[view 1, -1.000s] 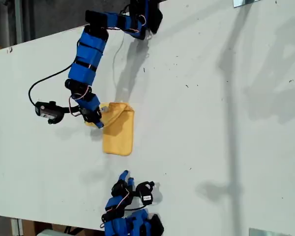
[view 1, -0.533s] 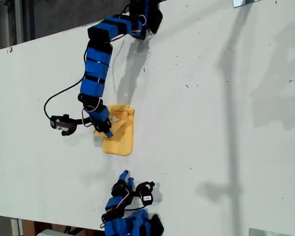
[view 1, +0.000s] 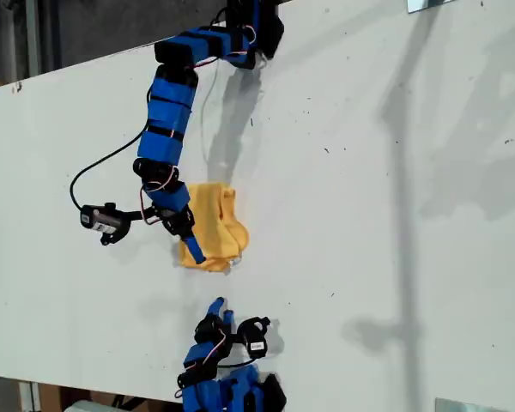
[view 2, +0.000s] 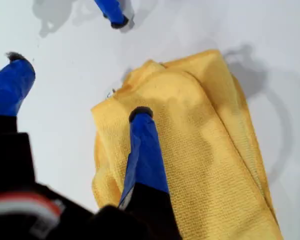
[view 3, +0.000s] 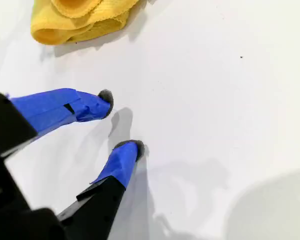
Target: Grasp corners of a square towel and fold twice.
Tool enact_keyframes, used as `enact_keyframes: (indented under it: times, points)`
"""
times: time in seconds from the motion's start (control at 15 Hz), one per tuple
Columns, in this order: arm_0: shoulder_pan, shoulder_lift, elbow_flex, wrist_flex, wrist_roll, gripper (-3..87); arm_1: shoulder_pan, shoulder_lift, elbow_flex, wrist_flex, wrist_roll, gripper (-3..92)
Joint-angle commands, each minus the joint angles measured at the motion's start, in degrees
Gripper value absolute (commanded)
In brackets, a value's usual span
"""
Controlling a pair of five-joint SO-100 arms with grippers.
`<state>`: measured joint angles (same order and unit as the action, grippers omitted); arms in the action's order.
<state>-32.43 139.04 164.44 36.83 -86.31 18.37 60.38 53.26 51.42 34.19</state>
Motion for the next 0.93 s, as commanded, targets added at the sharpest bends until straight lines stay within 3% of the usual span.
enact_keyframes:
  times: [0.0, 0.2, 0.33, 0.4, 0.67, 0.8, 0.87]
  points:
    - [-0.5, -0.1, -1.8, -1.2, 0.4, 12.8, 1.3, 9.8, 2.6, 3.8, 0.2, 38.3]
    - [-0.5, 0.0, -1.8, -1.3, 0.4, 12.8, 4.3, 11.3, 9.5, 11.7, 4.8, 34.1]
    - [-0.5, 0.0, -1.8, -1.3, 0.5, 12.8, 6.6, 15.1, 14.2, 22.1, 12.4, 34.0]
    - [-0.5, 0.0, -1.8, -1.3, 0.5, 12.8, 7.0, 23.5, 21.9, 23.2, 15.3, 35.6]
    - [-0.7, 9.8, 3.6, -1.1, 0.9, 13.3, 3.4, 84.3, 78.7, 7.1, 26.8, 35.1]
    - [0.0, 18.3, 7.5, -0.3, 2.6, 13.8, 0.5, 101.3, 94.0, 6.3, 29.8, 34.9]
    - [0.0, 26.9, 10.2, 4.1, 3.9, 13.7, -0.4, 108.2, 99.5, 7.1, 31.2, 34.8]
